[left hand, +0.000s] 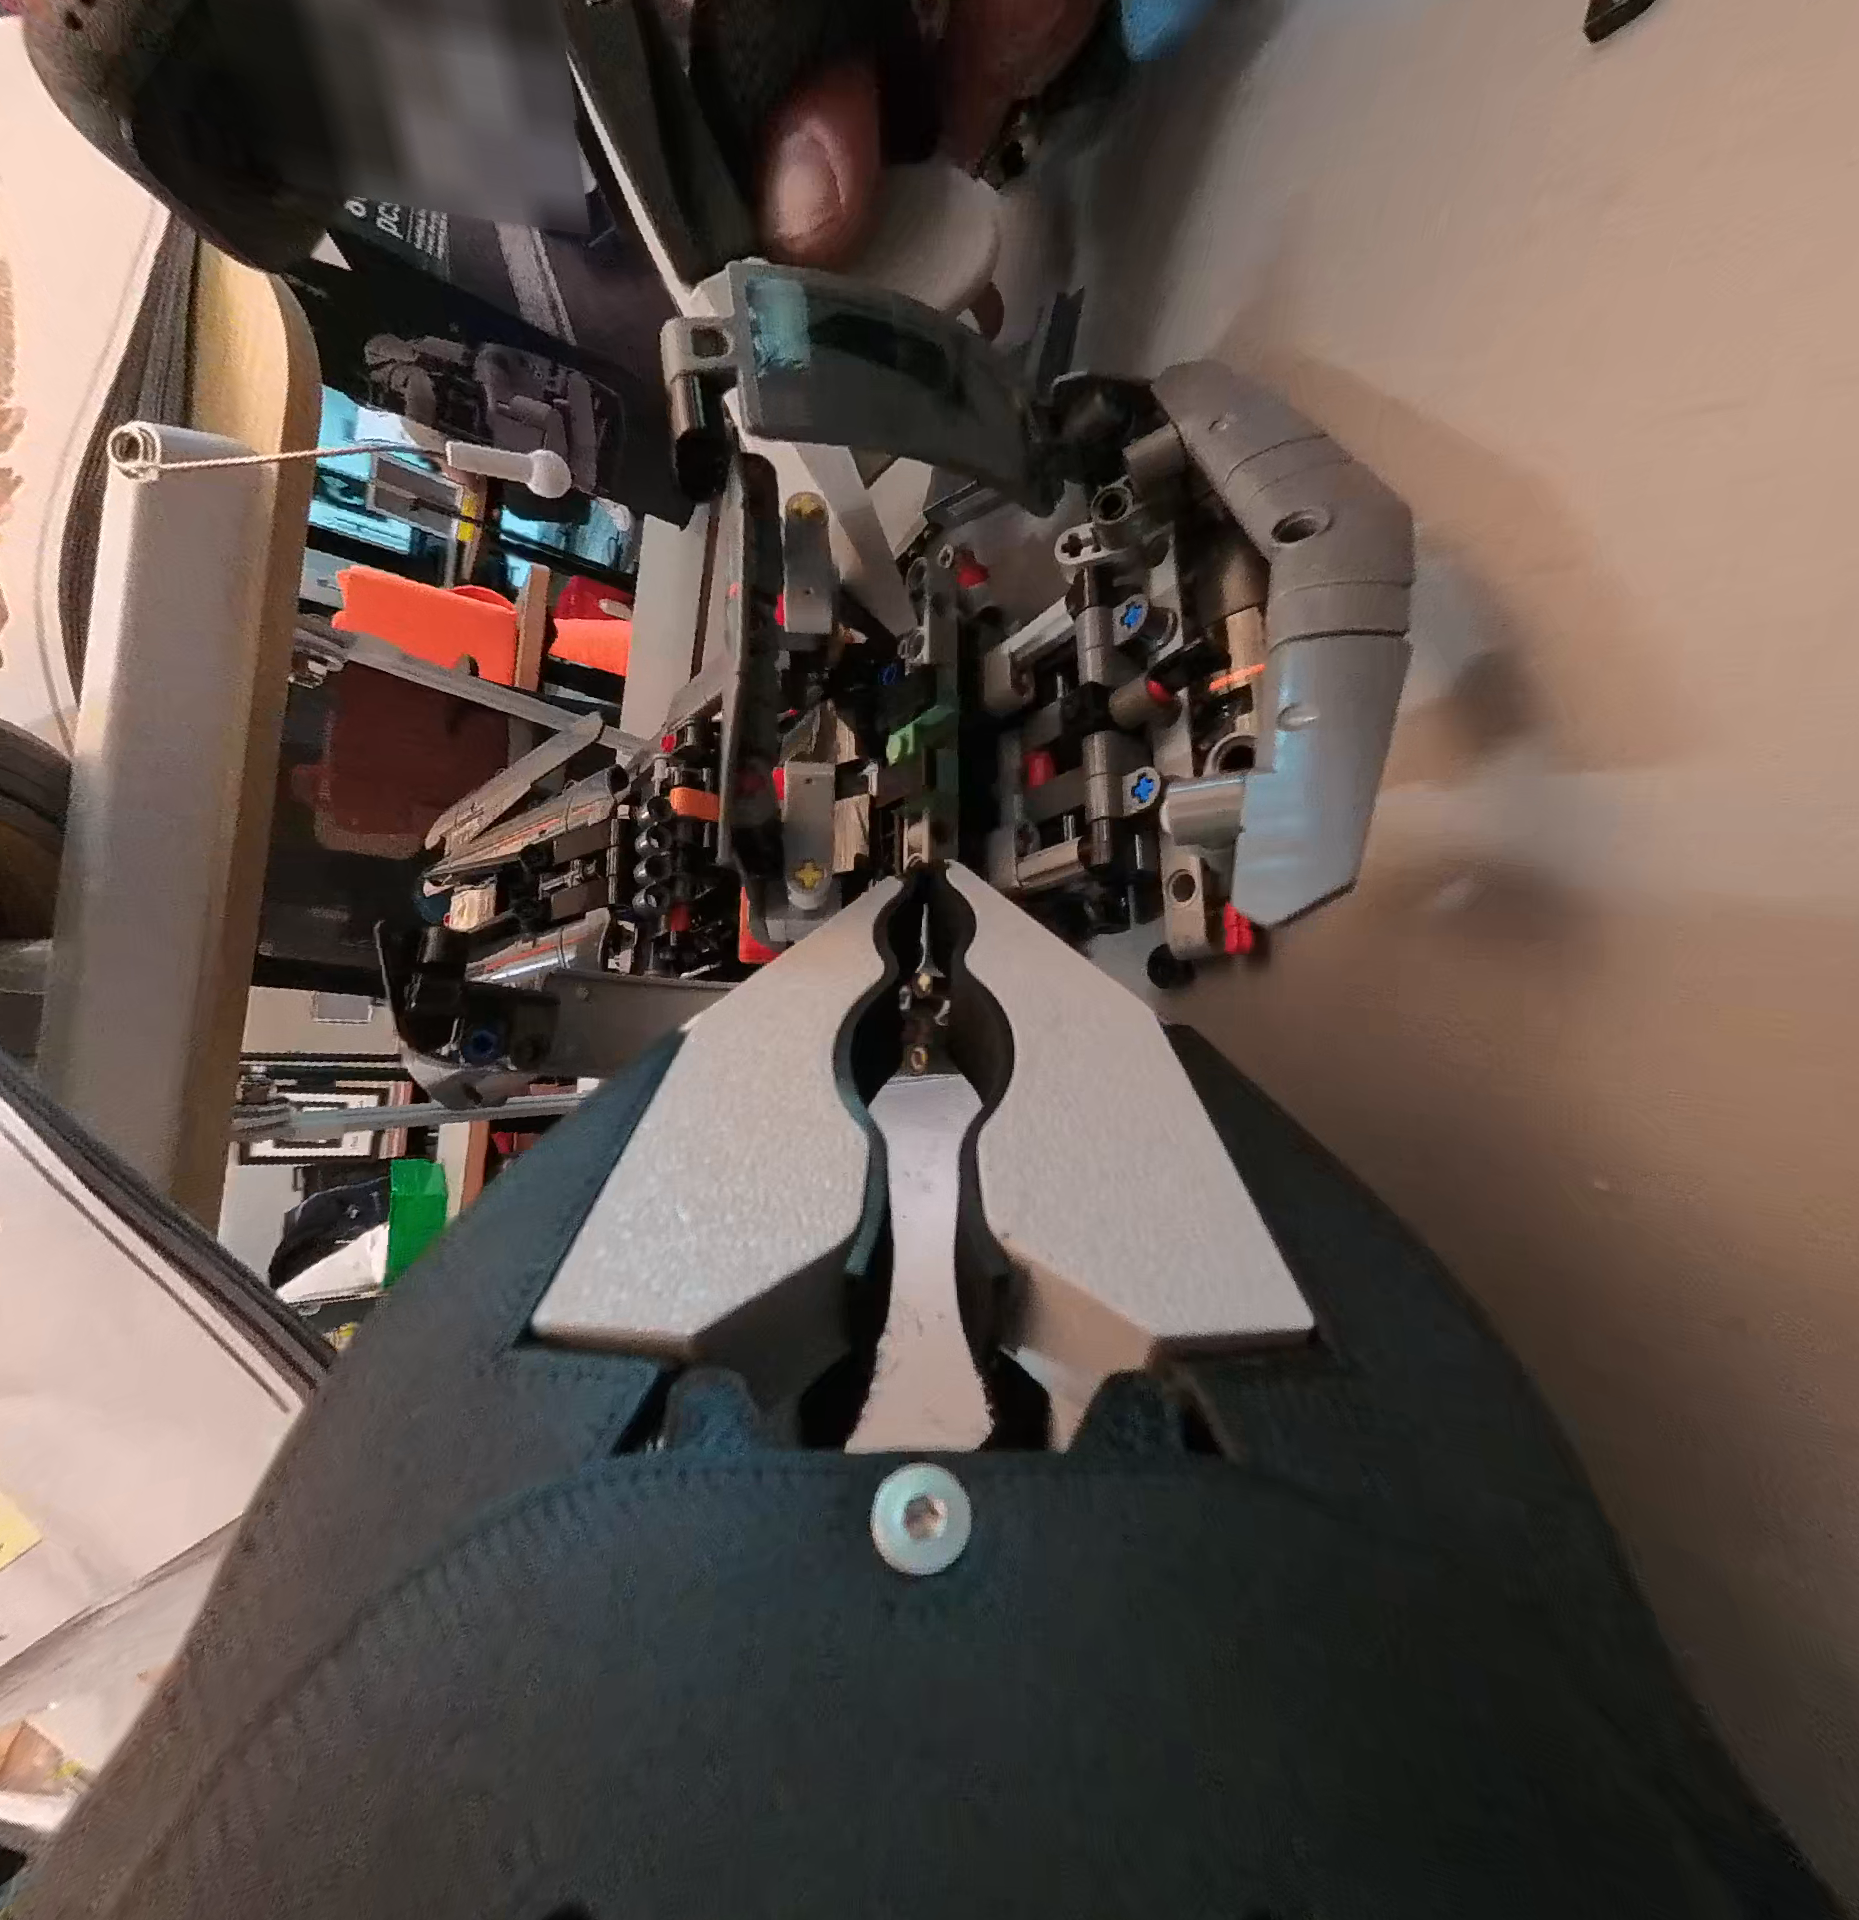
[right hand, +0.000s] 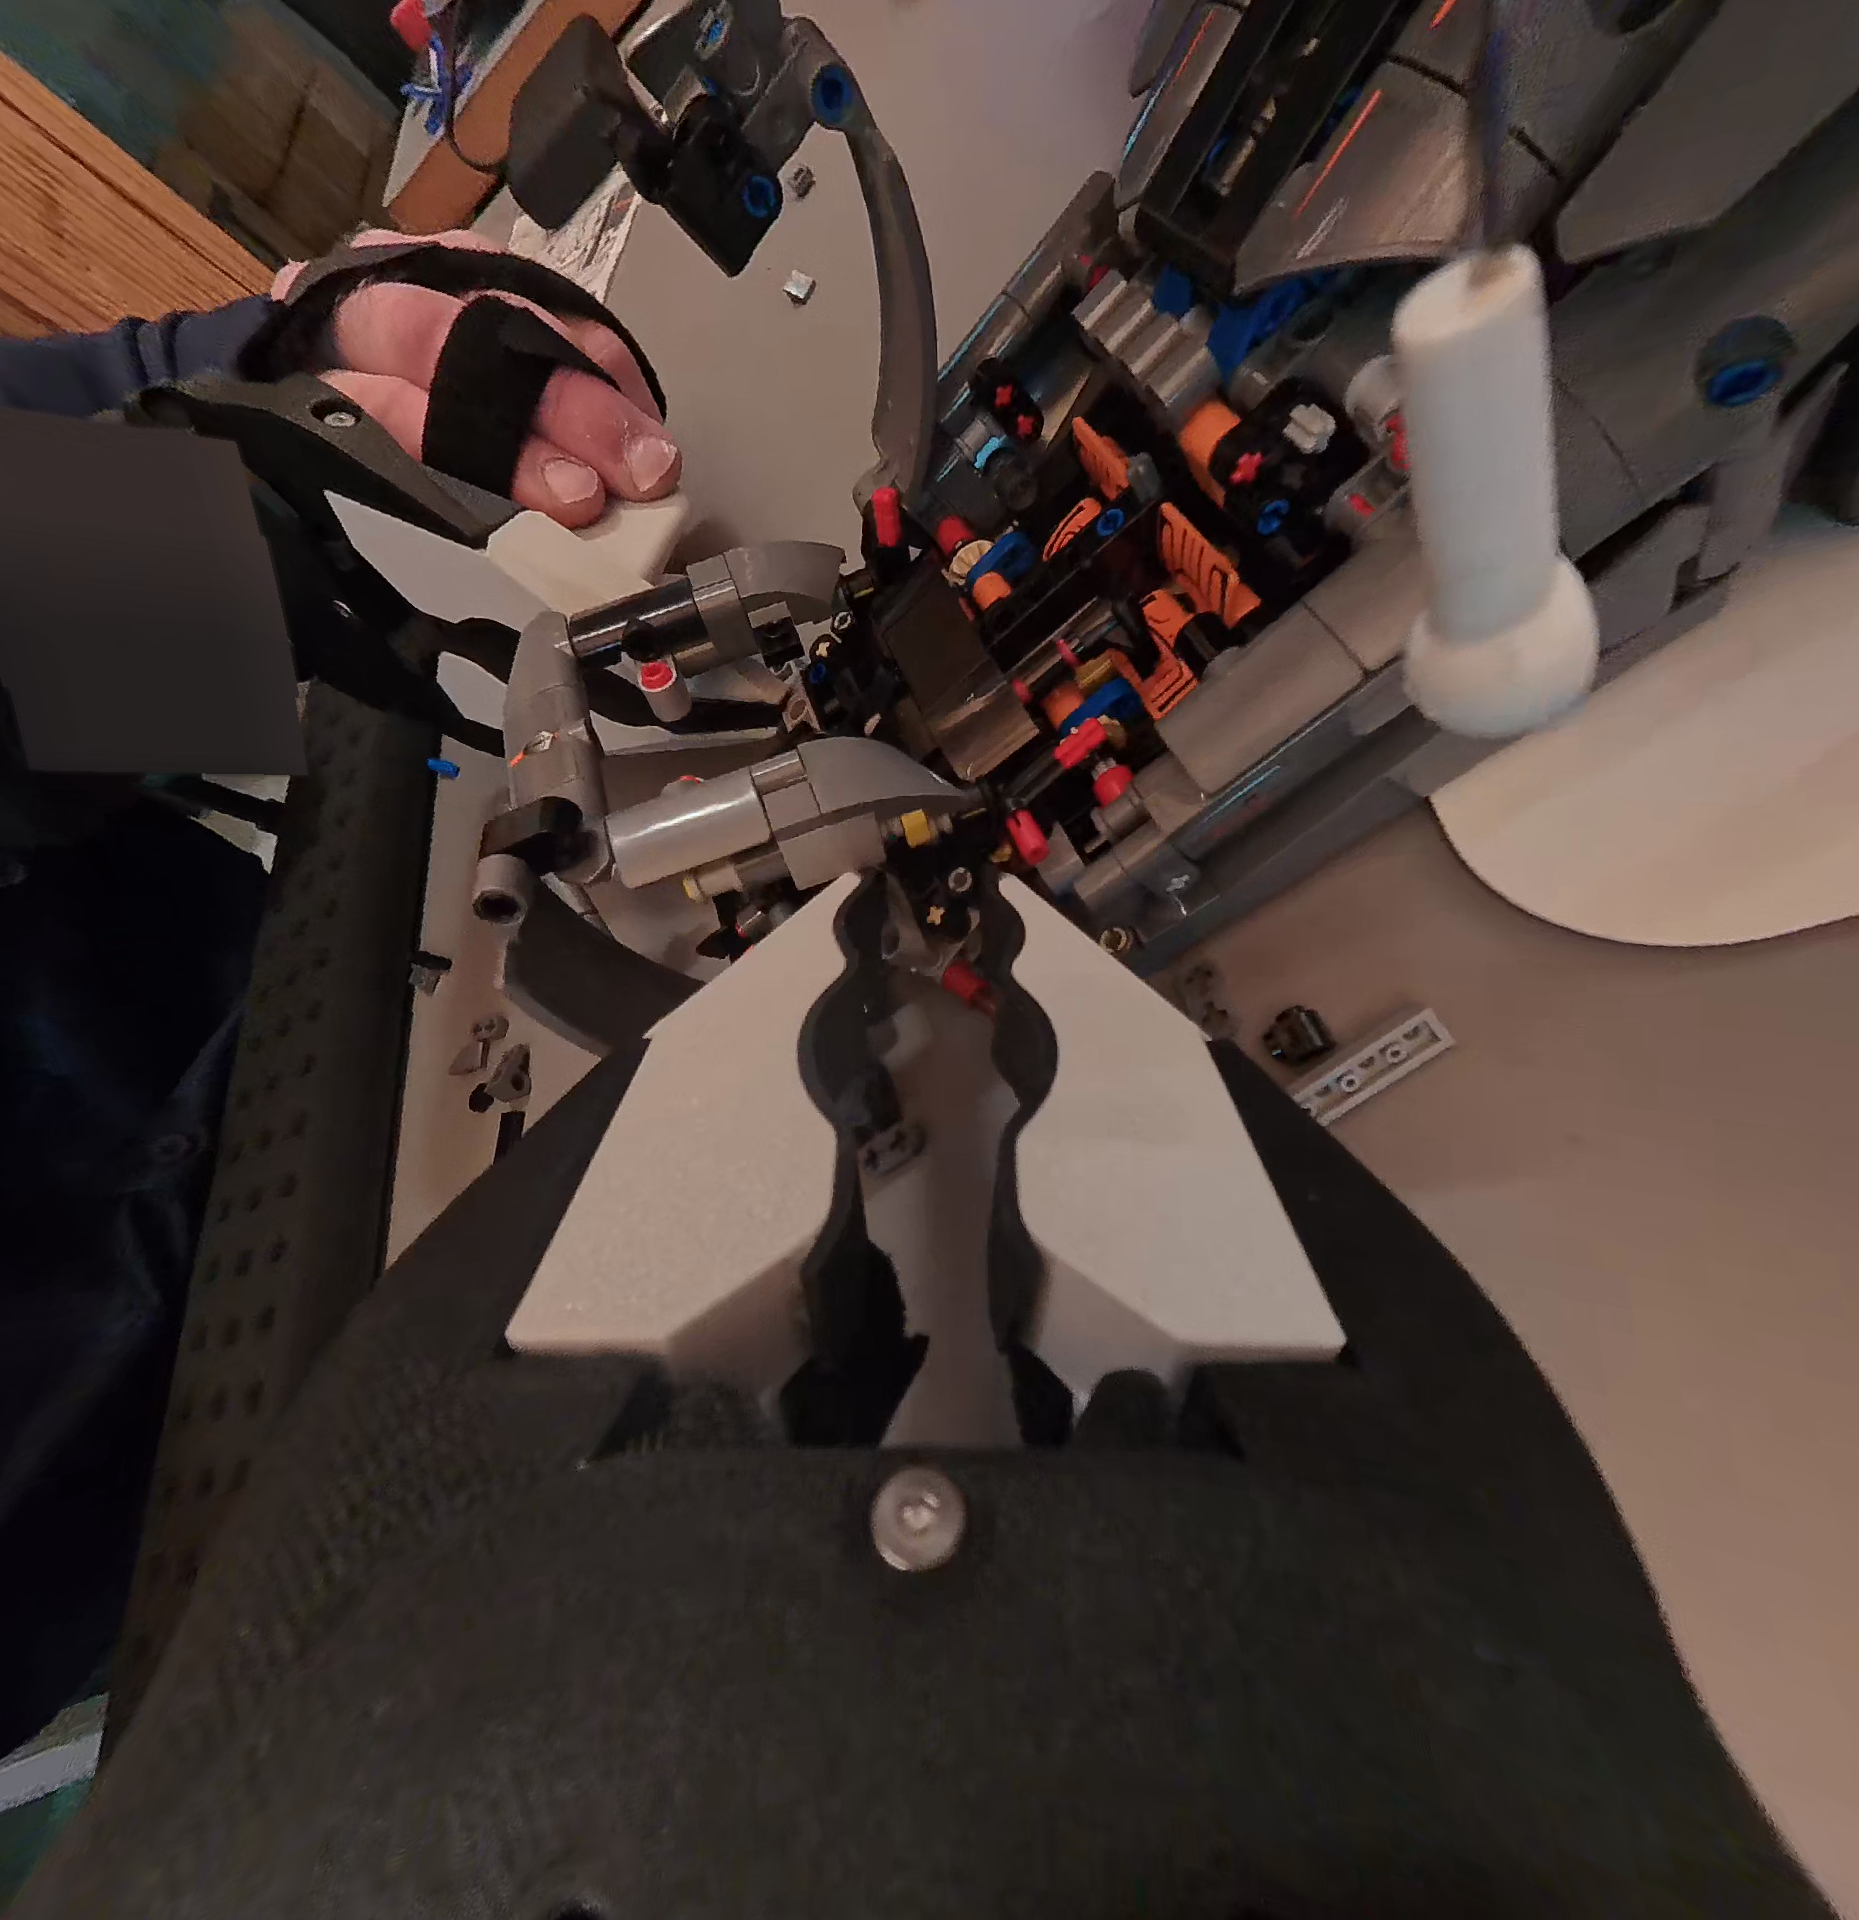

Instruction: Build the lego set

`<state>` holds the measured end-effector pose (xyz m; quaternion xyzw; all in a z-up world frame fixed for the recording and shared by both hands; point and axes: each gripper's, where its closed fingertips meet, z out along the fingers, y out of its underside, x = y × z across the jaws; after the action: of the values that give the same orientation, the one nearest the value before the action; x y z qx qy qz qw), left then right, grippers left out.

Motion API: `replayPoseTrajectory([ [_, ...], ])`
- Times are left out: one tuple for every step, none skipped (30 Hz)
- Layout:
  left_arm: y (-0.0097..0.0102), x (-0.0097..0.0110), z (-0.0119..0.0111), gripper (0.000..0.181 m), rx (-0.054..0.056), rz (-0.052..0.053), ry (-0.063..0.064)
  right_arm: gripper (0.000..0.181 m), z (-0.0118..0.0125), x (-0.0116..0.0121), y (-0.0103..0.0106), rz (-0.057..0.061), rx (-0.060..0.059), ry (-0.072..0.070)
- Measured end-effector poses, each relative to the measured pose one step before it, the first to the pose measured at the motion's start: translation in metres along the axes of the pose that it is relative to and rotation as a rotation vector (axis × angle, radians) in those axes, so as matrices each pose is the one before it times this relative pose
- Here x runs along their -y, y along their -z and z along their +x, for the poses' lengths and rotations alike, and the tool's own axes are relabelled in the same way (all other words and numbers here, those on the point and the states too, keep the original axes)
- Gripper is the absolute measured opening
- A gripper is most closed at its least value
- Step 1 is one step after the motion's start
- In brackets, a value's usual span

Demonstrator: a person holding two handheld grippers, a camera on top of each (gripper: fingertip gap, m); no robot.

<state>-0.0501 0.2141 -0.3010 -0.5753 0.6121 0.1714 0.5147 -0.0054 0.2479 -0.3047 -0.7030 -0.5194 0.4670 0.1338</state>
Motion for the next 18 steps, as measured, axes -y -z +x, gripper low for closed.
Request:
replayPoseTrajectory([
  [-0.00019,-0.00031,-0.00017,0.0,-0.0005,-0.0024,0.0025,0.016,0.0004,-0.00008,-0.00007,0.0006,0.0011,-0.0052],
  [-0.00024,-0.00018,0.00022,0.0,-0.0047,0.0033,0.0103,0.016,0.0001,-0.00033,-0.00017,-0.0019,-0.0003,-0.0045],
  [-0.00014,-0.00035,0.00018,0.0,-0.0074,0.0022,0.0097,0.017,0.0002,-0.00057,0.00002,-0.0013,0.0003,-0.0046],
  [-0.00065,-0.00063,-0.00015,0.0,-0.0094,0.0008,0.0135,0.017,0.00082,-0.0005,0.00052,0.001,-0.0001,-0.007],
  [-0.00141,-0.0017,-0.00019,0.0,-0.0118,0.0008,0.0207,0.017,0.00092,0.00029,0.00027,0.0046,-0.0063,-0.0041],
  [-0.00104,-0.00175,-0.00113,0.0,-0.0045,-0.0047,0.0161,0.016,0.00066,0.00067,-0.00021,0.0036,-0.008,0.0034],
  [-0.00029,-0.00053,-0.00033,0.0,0.0016,-0.0103,-0.0059,0.016,0.00029,-0.00007,-0.00014,-0.0022,-0.0028,0.0041],
  [-0.00009,-0.00016,0.00015,0.0,0.0052,-0.0114,-0.0041,0.016,0.00027,-0.00031,-0.00011,-0.0036,-0.0005,-0.0008],
  [-0.00011,-0.00024,0.0002,0.0,-0.0016,-0.0043,0.011,0.016,0.00042,0.00011,0.00031,-0.0005,-0.002,0.0029],
  [0.00009,-0.00028,0.00004,0.0,-0.0066,0.0032,0.0071,0.017,-0.00008,-0.00014,0.0002,0.0005,0.0002,0.0022],
  [-0.00026,-0.00015,-0.00002,0.0,-0.0075,0.0035,0.0103,0.016,0.00003,0.00007,-0.00012,-0.0005,0.0011,-0.0004],
  [-0.00012,-0.00037,0.00006,0.0,-0.0051,-0.006,0.0045,0.016,0.00028,0.00063,-0.00002,-0.0007,-0.0014,0.0028],
  [-0.00021,-0.00004,0.00002,0.0,0.006,-0.001,-0.0046,0.016,0.00012,0.00077,-0.00038,-0.0017,-0.0002,0.0013],
  [-0.00026,-0.00021,0.00011,0.0,0.0133,0.014,-0.0063,0.016,0.0002,0.00079,-0.0003,-0.002,-0.0011,0.0013],
  [-0.00011,-0.0005,0.0002,0.0,0.0022,0.0024,-0.0012,0.016,0.00008,0.00063,0.0,-0.0011,-0.007,0.0074],
  [-0.00014,-0.00004,0.0,0.0,-0.0011,-0.0033,0.0102,0.017,-0.00016,-0.00011,0.00013,-0.0022,-0.0057,0.0058],
  [0.00002,0.00005,0.00076,0.0,0.0077,0.0083,-0.008,0.019,-0.00045,-0.0013,-0.00074,-0.0078,0.0013,0.0005],
  [-0.00023,-0.00082,0.00268,0.0,-0.002,-0.0038,-0.0123,0.019,-0.00026,-0.00114,-0.0011,-0.0015,-0.0005,0.0064],
])
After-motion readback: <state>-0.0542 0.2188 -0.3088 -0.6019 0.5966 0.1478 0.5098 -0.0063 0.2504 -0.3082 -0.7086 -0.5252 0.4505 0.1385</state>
